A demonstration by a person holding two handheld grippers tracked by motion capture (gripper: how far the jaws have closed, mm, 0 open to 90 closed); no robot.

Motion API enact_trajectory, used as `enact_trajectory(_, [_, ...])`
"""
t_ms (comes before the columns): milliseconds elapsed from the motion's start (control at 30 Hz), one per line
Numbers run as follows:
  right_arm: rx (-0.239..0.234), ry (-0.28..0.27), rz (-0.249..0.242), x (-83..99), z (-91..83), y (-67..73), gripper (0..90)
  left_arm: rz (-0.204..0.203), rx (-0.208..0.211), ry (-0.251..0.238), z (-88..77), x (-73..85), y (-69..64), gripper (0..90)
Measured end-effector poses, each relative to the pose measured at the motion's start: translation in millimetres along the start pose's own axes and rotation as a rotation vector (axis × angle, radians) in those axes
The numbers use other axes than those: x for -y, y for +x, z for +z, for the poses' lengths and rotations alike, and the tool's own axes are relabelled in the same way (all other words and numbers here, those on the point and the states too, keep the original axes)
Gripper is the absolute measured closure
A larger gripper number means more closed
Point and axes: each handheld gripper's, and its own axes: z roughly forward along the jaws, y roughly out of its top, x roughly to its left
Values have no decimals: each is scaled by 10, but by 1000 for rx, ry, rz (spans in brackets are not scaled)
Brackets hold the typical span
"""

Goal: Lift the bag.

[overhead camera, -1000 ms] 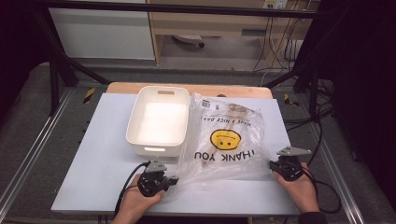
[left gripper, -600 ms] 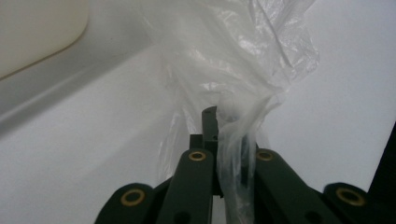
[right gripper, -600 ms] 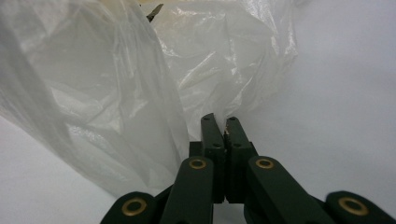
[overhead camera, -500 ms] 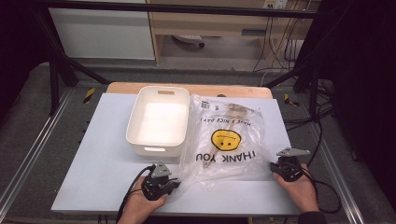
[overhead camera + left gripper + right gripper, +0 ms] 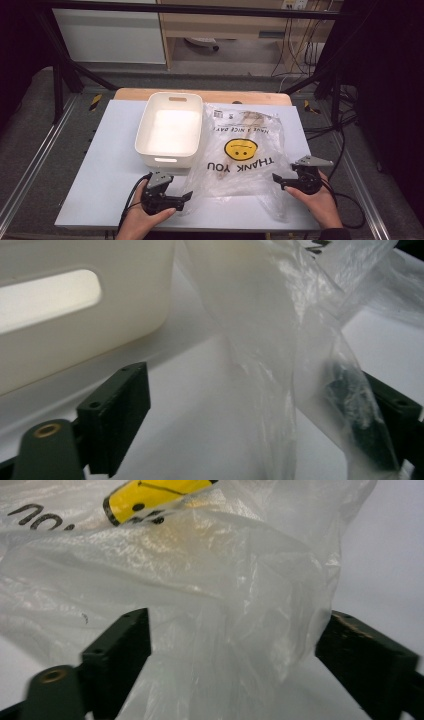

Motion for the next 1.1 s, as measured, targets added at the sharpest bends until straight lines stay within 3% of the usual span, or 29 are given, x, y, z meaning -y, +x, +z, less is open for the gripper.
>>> enact_trajectory(167, [0, -31, -13, -48, -25, 72, 69, -50, -2, -45, -70, -17, 44, 115])
enact_trajectory(367, [-13, -25, -43, -43, -53, 180, 57, -56, 3, -109, -148, -67, 57, 110])
enact_trajectory(533, [-14, -3, -45, -17, -32, 219, 55, -65, -10, -97, -89, -48, 63, 101])
enact_trajectory(667, [-20, 3, -44, -18, -14, 231, 57, -47, -4, -84, -7, -49, 2, 96])
enact_trajectory(867, [-21, 15, -51, -15, 11, 238, 55, -33, 2, -129, 75, -106, -105, 83])
enact_trajectory(1033, [-20, 20, -54, -13, 32, 247, 56, -22, -3, -111, 209, -119, -173, 79])
enact_trajectory(1100, [-23, 27, -49, -9, 46, 253, 55, 3, -10, -94, 256, -106, -197, 82])
